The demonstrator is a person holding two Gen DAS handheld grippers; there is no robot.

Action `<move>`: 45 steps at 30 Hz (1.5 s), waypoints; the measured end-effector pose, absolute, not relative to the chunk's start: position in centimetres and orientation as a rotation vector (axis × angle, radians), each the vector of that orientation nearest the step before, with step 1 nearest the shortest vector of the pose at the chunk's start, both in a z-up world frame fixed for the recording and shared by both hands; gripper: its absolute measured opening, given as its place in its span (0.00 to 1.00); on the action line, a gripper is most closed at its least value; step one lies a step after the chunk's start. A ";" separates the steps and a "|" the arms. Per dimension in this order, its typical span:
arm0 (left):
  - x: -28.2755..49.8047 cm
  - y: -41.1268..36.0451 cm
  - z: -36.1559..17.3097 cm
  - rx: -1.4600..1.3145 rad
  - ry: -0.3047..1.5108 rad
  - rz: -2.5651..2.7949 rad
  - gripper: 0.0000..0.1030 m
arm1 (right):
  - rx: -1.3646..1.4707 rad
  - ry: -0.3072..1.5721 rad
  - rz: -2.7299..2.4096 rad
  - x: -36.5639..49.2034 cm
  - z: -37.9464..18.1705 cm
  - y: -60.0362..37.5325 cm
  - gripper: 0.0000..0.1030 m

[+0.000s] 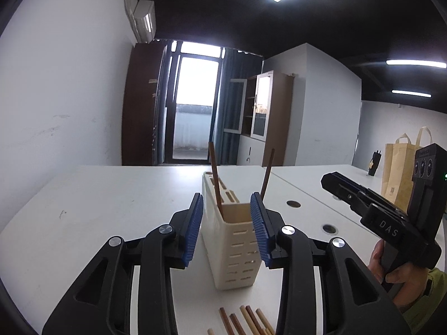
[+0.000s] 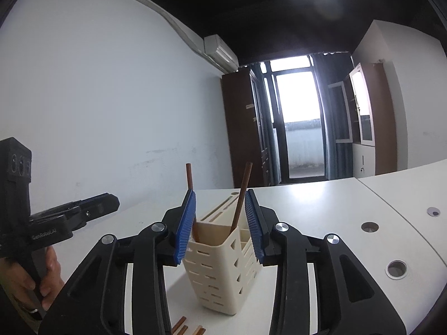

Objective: Organize utensils
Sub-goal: 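Move both open tools back down to the remaining chopsticks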

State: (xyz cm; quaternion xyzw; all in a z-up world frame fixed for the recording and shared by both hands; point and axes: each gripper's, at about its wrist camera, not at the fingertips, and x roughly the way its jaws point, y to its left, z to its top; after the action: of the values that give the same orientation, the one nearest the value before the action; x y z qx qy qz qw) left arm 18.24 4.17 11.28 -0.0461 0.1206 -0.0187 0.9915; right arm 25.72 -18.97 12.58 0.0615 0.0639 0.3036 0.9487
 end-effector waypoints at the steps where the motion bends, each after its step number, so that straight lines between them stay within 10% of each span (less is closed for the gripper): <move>1: 17.9 4.1 11.0 -0.089 0.260 -0.026 0.35 | 0.121 0.142 0.618 25.4 12.4 -18.9 0.39; 18: 17.0 4.1 4.3 -0.094 0.630 0.051 0.41 | -0.013 0.400 0.569 22.3 8.0 -16.9 0.57; 45: 19.3 4.1 -4.6 -0.114 0.926 0.048 0.38 | -0.133 0.857 0.539 26.8 0.0 -12.6 0.57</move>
State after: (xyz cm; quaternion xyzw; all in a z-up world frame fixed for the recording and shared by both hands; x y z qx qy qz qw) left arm 19.30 4.10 -4.64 -0.0547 0.4462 0.0229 0.8930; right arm 26.82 -12.64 -0.03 -0.0637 0.4099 0.2579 0.8726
